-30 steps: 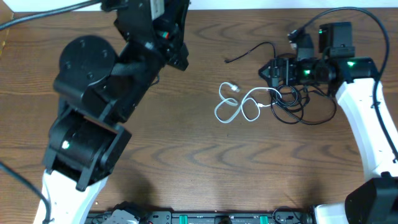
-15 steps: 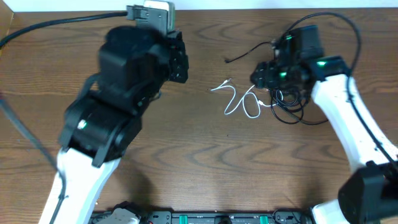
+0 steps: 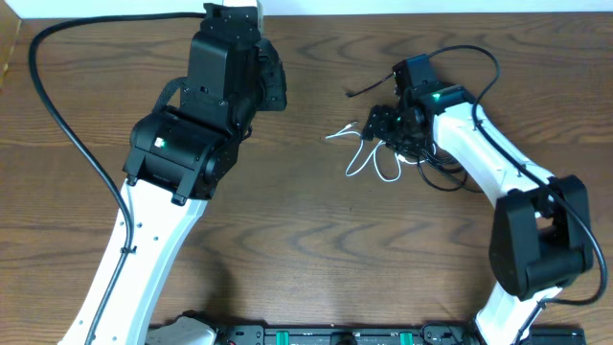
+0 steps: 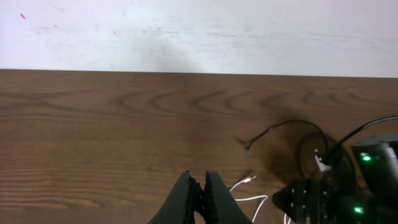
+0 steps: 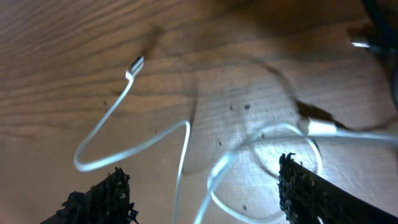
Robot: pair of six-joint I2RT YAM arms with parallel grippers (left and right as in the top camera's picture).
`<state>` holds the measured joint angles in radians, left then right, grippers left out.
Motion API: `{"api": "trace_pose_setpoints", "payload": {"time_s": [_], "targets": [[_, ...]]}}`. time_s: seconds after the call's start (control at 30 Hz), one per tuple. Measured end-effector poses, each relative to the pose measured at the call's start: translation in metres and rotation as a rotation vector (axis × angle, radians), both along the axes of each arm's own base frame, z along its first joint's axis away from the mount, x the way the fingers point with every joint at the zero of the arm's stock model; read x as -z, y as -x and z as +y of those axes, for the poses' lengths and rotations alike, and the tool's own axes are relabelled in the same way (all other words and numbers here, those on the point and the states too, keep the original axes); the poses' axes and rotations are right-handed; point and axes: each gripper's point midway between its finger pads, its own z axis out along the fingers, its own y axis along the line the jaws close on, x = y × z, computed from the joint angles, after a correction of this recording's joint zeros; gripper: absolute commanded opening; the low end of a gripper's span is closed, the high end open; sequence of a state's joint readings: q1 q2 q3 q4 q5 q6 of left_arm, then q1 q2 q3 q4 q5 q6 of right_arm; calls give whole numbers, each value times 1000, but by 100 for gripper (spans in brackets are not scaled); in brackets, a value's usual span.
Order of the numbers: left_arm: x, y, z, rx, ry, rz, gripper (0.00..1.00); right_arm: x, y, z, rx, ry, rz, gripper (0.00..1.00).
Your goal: Untangle cables
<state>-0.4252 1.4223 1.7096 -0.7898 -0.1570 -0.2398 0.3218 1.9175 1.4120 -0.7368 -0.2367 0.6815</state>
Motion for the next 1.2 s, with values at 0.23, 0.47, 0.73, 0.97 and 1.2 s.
{"api": "trace_pose_setpoints", "payload": {"time_s": [0.23, 0.47, 0.73, 0.97, 1.2], "targets": [[3, 1, 1, -3, -7, 11, 8, 31, -4, 5, 31, -18, 57, 12], [3, 2, 1, -3, -8, 12, 9, 27, -9, 14, -26, -57, 18, 1], [3, 2, 1, -3, -8, 13, 9, -42, -10, 31, -177, -149, -106, 1], [7, -1, 0, -3, -13, 23, 9, -213, -9, 24, -235, -224, -465, 1], [15, -5, -2, -3, -21, 41, 9, -302, 6, -20, -177, -205, -643, 1]]}}
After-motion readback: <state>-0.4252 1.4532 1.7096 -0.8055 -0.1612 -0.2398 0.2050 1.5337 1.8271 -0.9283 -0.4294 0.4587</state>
